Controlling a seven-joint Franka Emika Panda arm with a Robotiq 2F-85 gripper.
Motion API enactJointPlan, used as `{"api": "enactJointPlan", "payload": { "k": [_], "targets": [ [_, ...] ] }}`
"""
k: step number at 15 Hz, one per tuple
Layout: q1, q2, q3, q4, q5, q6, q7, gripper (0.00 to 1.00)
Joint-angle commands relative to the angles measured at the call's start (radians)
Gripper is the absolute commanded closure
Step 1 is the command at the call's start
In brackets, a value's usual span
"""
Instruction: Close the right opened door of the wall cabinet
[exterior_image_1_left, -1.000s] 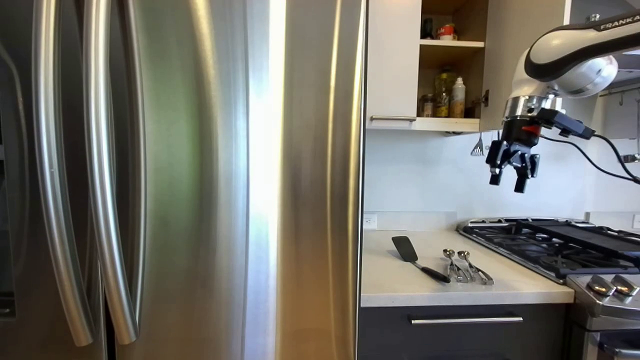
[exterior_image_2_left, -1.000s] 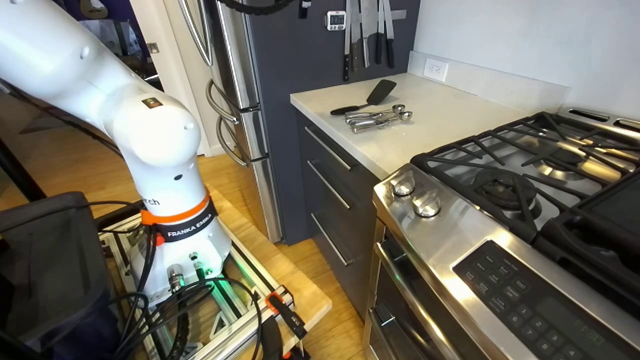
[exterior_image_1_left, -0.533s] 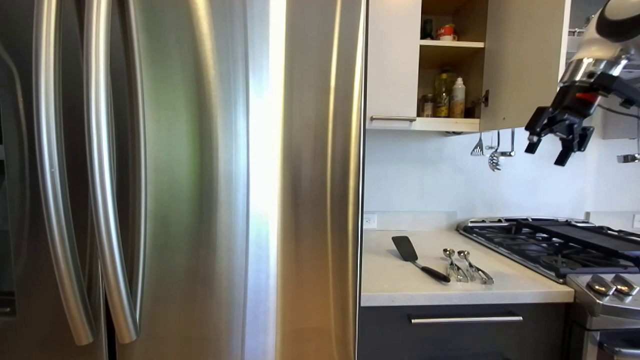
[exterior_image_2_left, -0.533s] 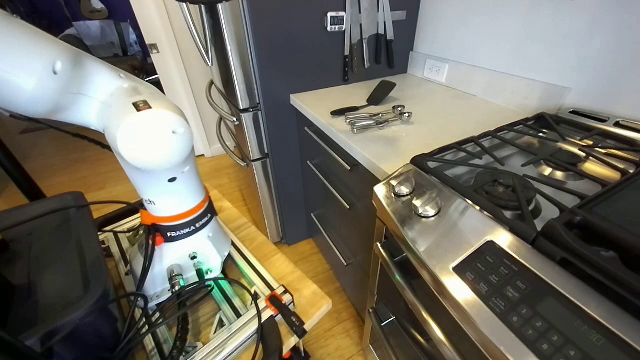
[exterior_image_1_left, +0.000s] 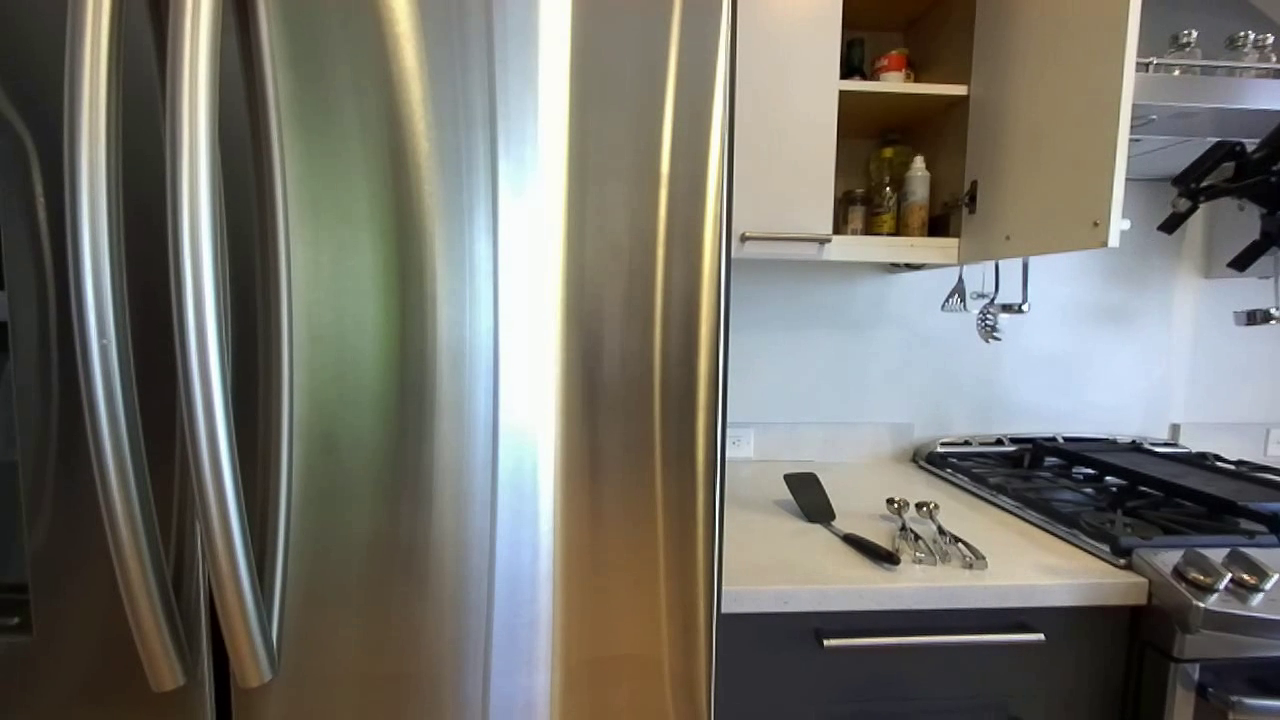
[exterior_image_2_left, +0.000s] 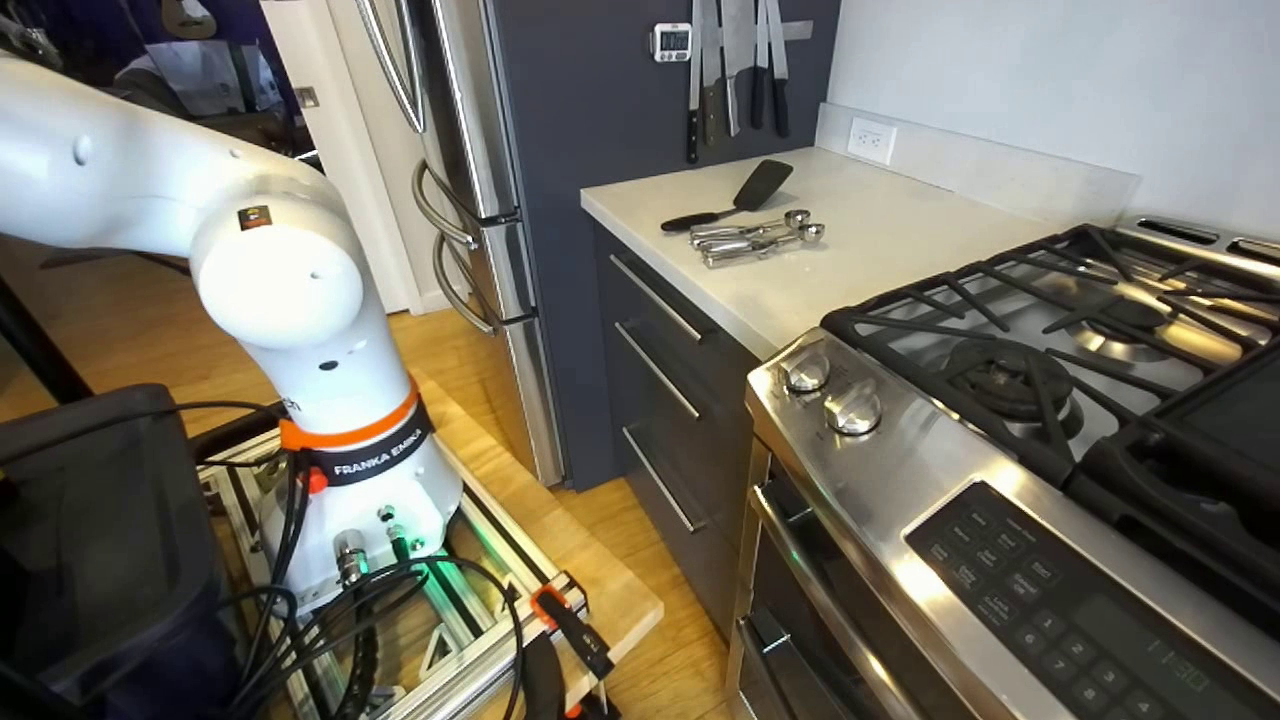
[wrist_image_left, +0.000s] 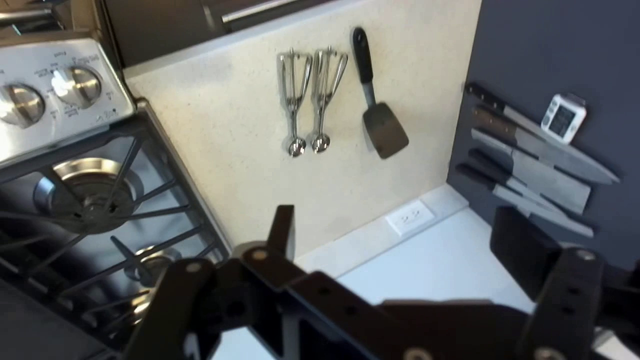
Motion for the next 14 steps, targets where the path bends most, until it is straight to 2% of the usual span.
{"api": "enactJointPlan", "payload": {
  "k": [1, 3, 8, 10, 14],
  "targets": [
    [-0.019, 0.006, -0.011, 0.01, 0.008, 0.037, 0.0, 0.0],
    [-0.031, 0.006, -0.023, 0.014, 0.01, 0.077, 0.006, 0.0],
    [-0.033, 0.009, -0.022, 0.015, 0.011, 0.084, 0.015, 0.0],
    [-0.051, 0.05, -0.026, 0.058, 0.017, 0.105, 0.063, 0.0],
    [-0.096, 0.158, -0.083, 0.185, 0.013, 0.135, 0.15, 0.0]
  ]
}}
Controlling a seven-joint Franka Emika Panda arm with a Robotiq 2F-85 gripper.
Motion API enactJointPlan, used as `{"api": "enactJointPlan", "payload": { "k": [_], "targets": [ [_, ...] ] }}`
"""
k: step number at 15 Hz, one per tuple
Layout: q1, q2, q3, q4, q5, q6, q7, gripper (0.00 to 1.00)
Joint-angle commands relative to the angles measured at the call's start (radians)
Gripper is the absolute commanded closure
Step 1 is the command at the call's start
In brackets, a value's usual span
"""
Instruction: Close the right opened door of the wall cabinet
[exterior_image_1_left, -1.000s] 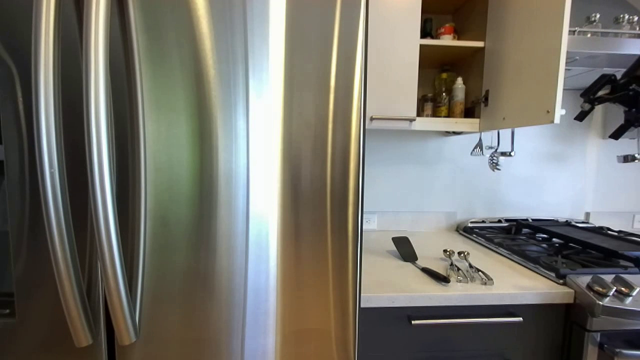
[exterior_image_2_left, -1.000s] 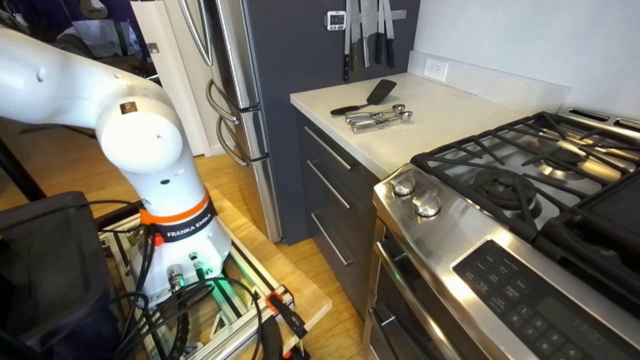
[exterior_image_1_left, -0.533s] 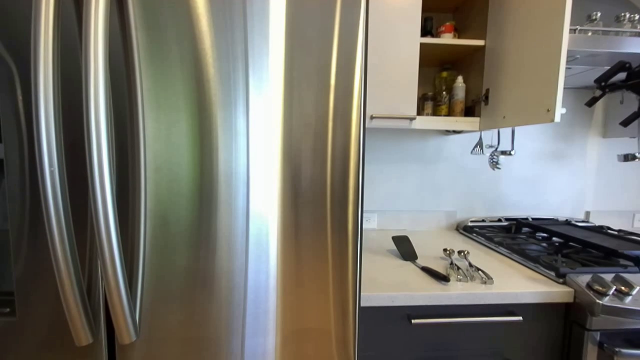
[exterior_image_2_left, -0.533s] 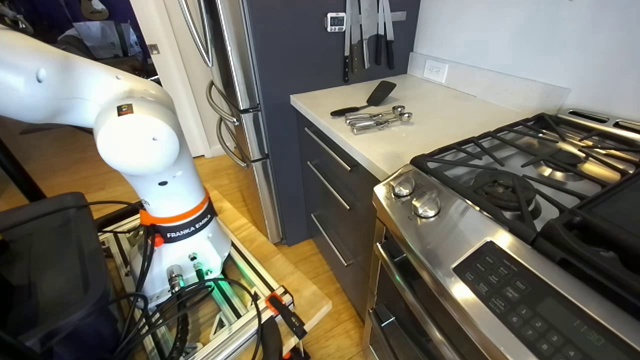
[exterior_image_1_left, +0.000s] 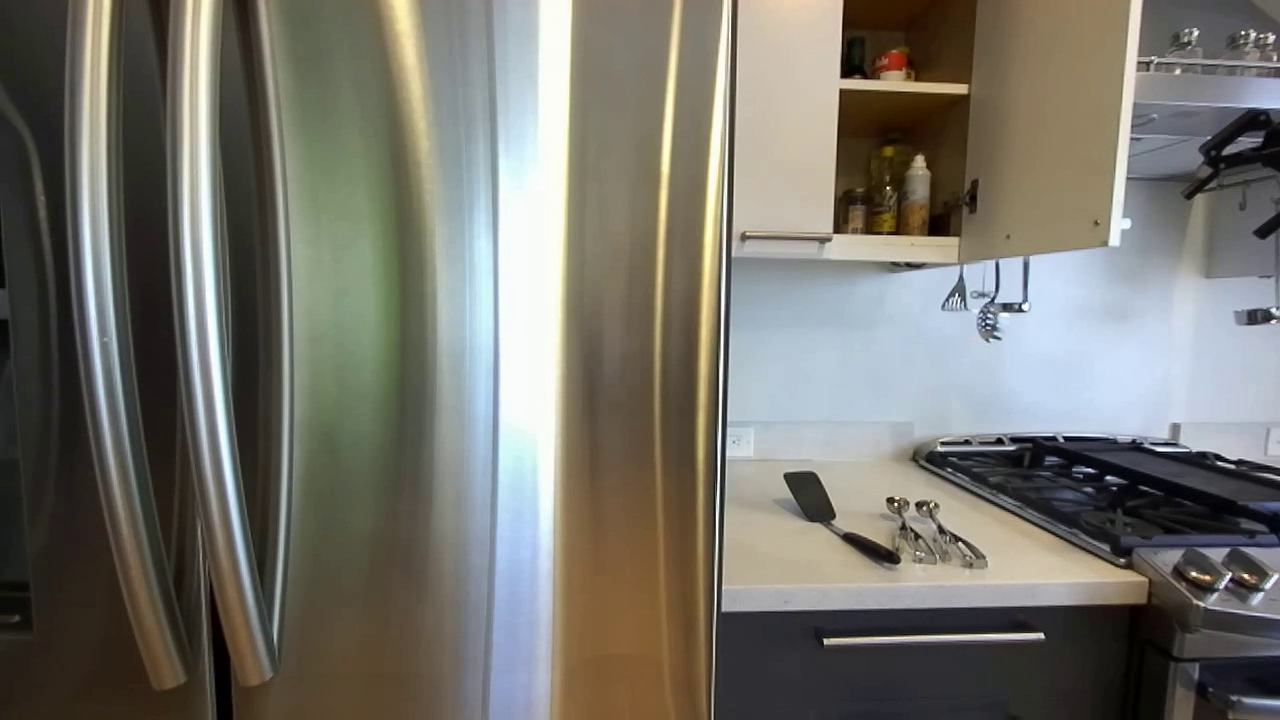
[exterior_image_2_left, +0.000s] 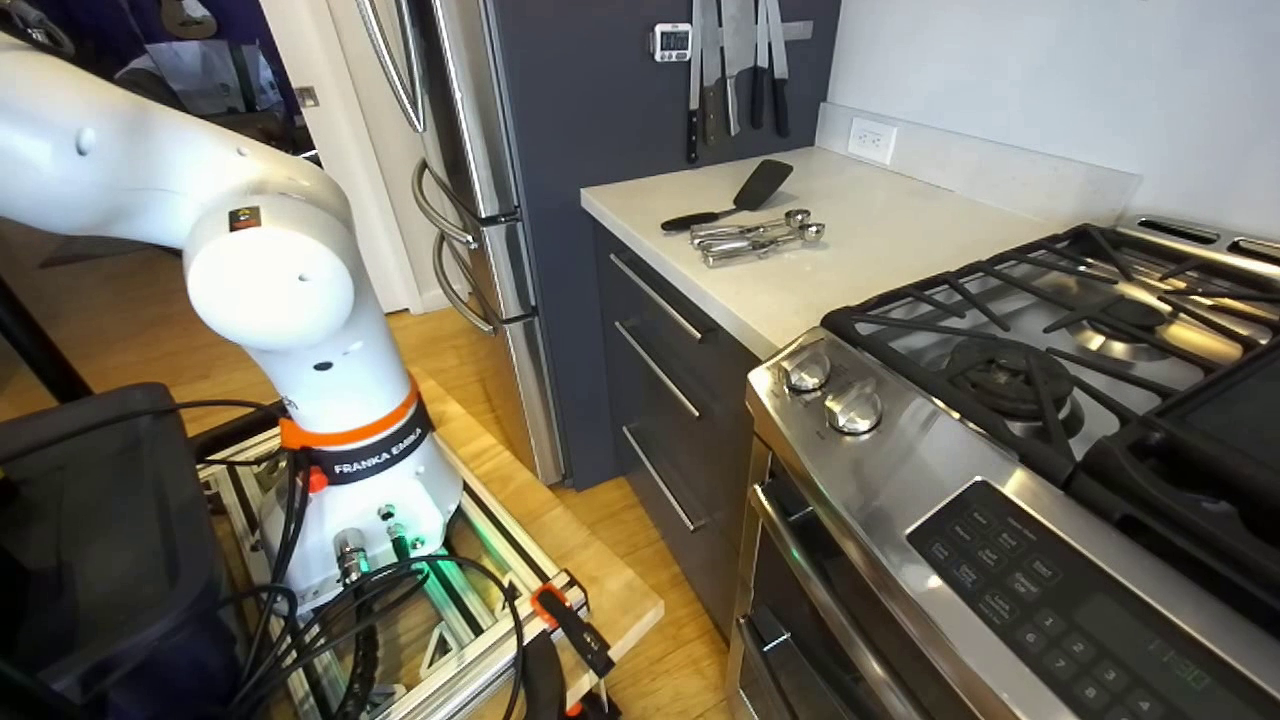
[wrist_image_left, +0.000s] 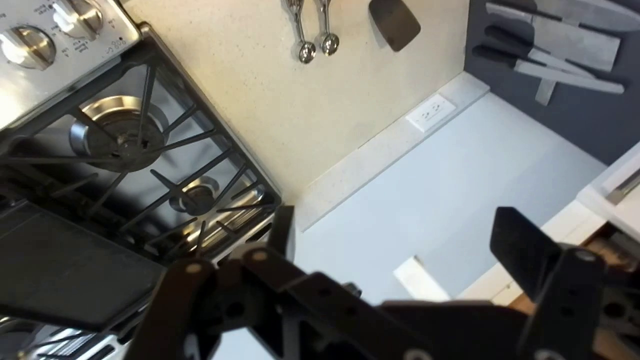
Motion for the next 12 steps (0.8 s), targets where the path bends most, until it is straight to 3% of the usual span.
{"api": "enactJointPlan", "payload": {
  "k": [1, 6, 12],
  "targets": [
    [-0.047, 0.127, -0.053, 0.129, 0.015, 0.021, 0.082, 0.0],
    [-0.062, 0.238, -0.094, 0.207, 0.073, 0.156, 0.171, 0.0],
    [-0.031, 0.306, -0.069, 0.243, 0.194, 0.288, 0.205, 0.0]
  ]
}}
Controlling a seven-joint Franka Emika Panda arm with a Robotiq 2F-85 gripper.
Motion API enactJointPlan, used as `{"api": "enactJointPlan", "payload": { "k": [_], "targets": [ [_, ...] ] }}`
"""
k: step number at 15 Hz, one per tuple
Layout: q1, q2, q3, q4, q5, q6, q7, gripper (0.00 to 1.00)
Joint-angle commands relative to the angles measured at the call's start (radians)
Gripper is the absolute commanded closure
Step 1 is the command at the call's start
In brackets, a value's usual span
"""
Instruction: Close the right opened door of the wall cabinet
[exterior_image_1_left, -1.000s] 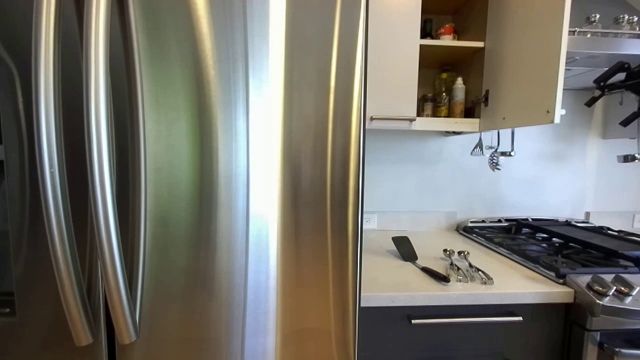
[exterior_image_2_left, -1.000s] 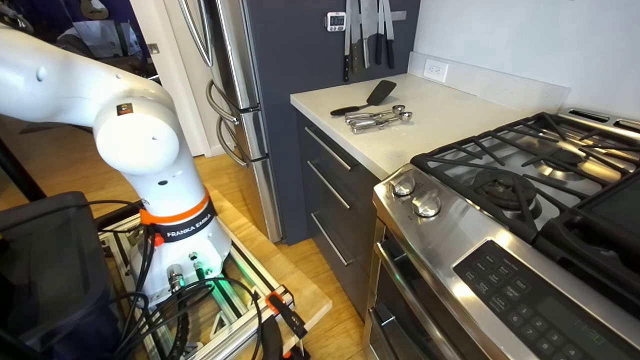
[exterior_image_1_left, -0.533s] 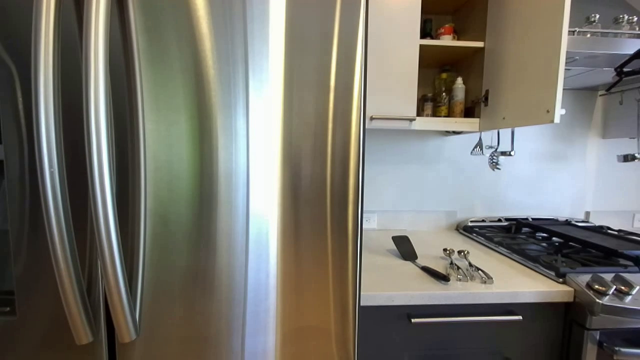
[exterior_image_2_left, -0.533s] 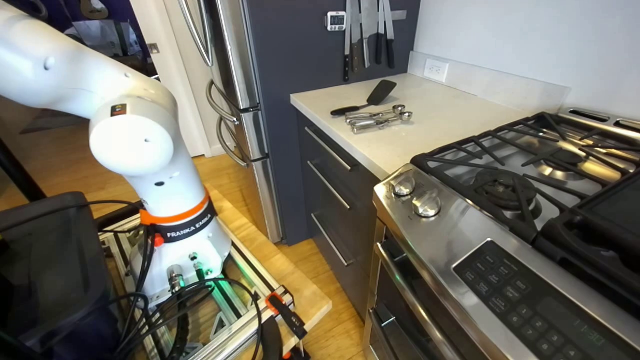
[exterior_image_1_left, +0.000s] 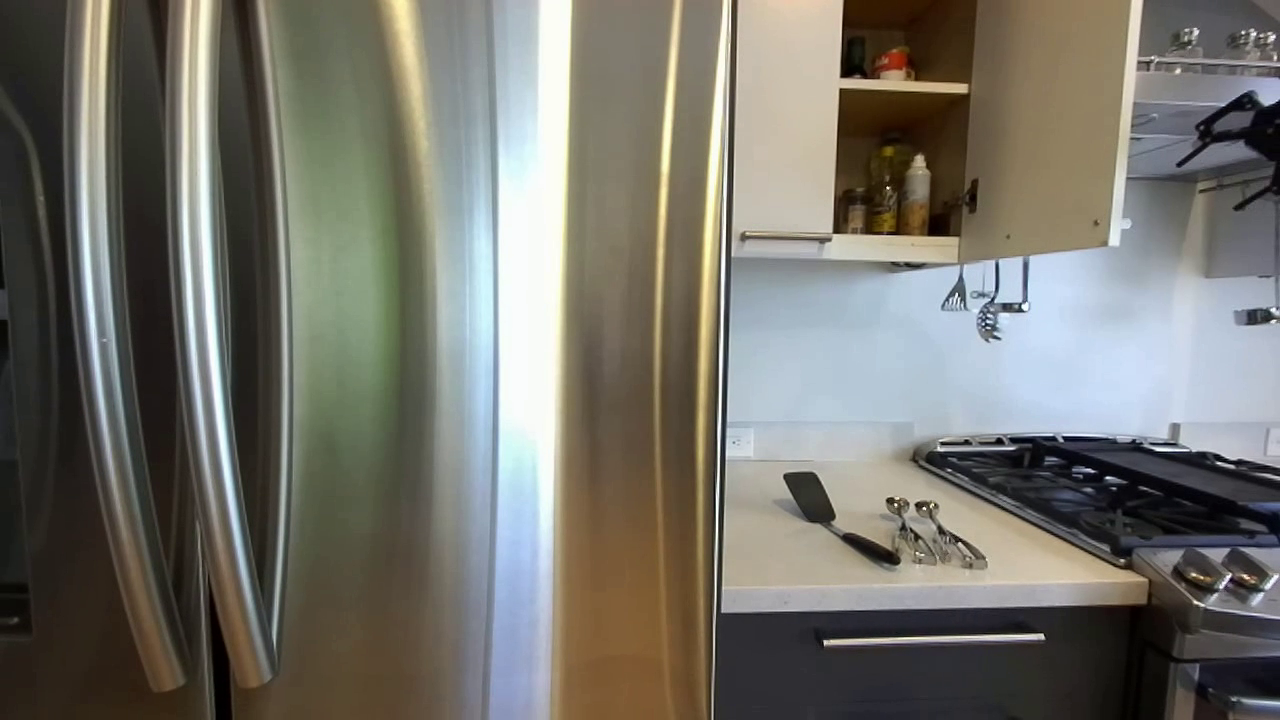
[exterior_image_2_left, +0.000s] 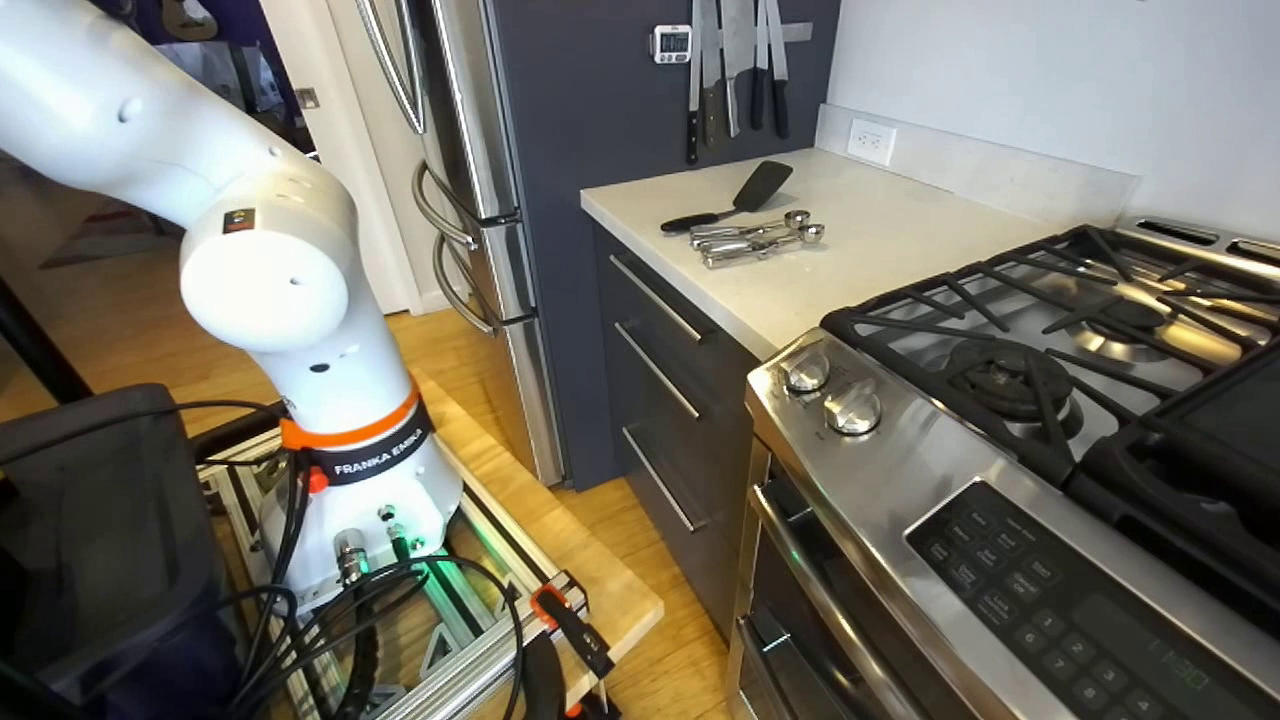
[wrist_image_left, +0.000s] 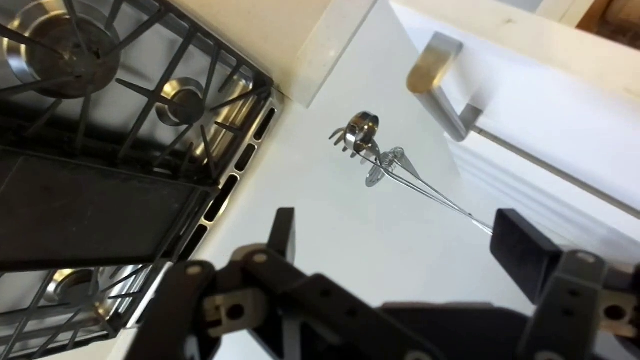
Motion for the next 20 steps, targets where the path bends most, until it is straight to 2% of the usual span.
{"api": "enactJointPlan", "payload": {
  "k": [1, 16, 20],
  "targets": [
    [0.024, 0.042, 0.011, 0.043, 0.076, 0.031, 0.028, 0.0],
    [0.154, 0.027, 0.033, 0.039, 0.267, -0.096, -0.064, 0.0],
    [0.177, 0.029, 0.07, 0.01, 0.36, -0.052, -0.107, 0.0]
  ]
}}
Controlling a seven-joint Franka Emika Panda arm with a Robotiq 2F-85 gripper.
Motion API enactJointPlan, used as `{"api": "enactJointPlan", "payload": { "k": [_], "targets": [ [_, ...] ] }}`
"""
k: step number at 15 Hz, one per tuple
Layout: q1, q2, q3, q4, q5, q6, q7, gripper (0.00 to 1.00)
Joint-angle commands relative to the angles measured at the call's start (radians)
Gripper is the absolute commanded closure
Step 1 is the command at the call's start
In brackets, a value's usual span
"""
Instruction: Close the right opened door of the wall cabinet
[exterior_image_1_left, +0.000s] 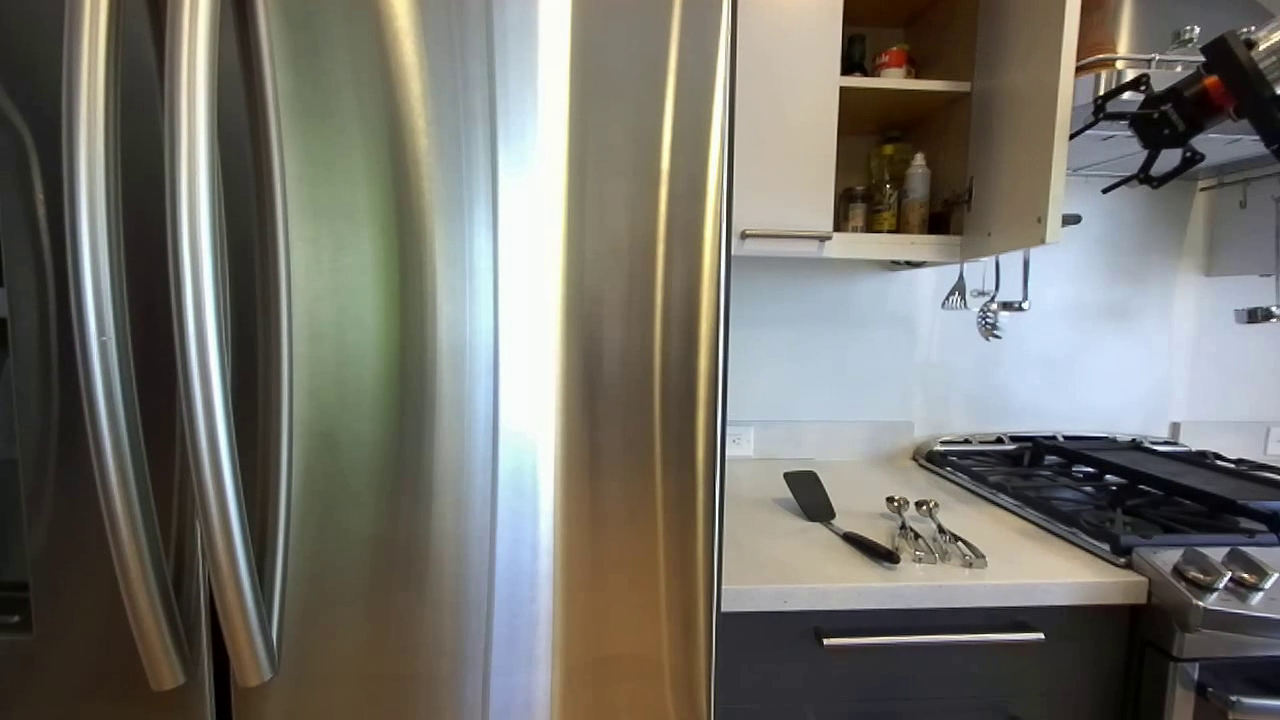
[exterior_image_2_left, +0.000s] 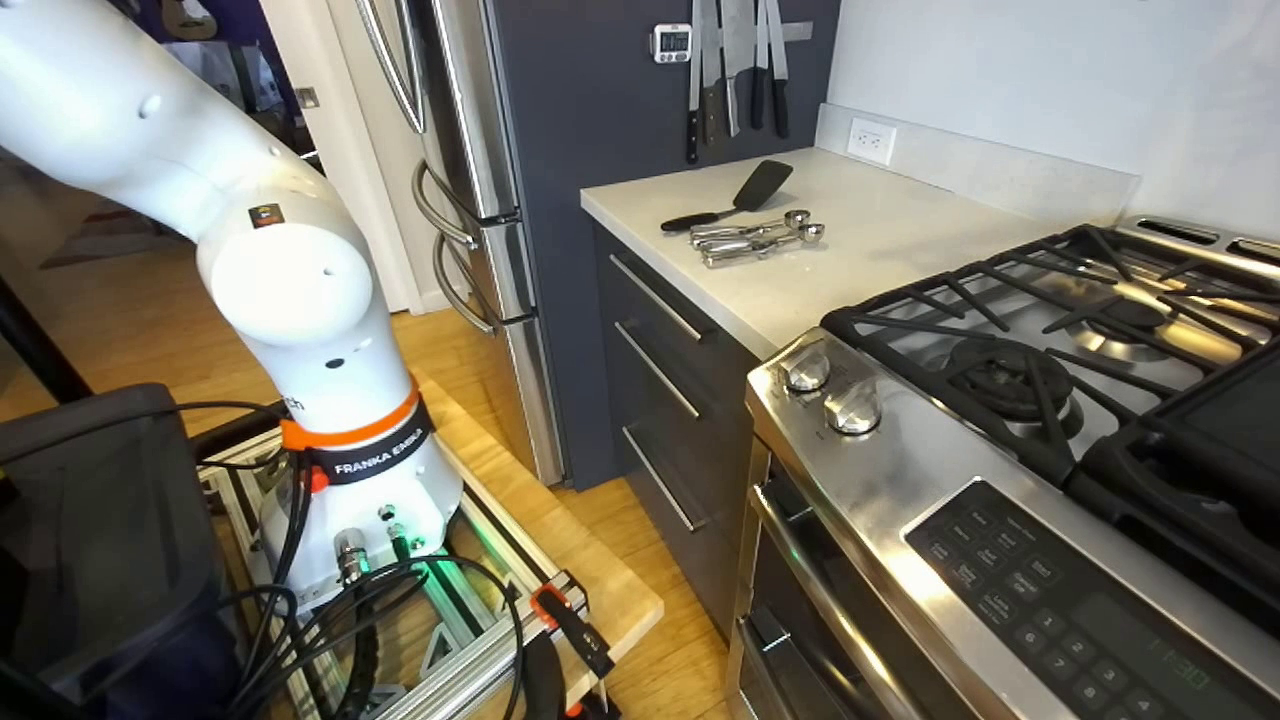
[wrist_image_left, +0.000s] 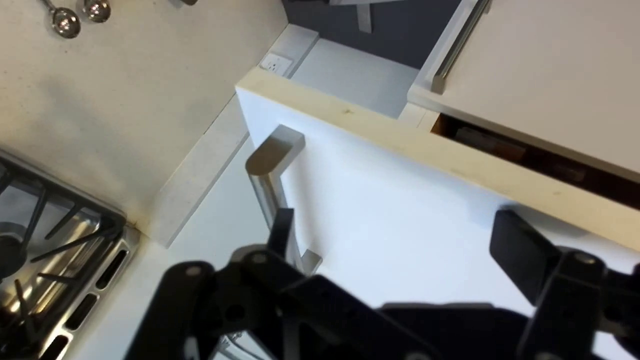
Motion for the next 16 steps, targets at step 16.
{"api": "enactJointPlan", "payload": {
  "k": [16],
  "targets": [
    [0.056, 0.203, 0.294, -0.04, 0.247, 0.643, 0.083, 0.0]
  ]
}}
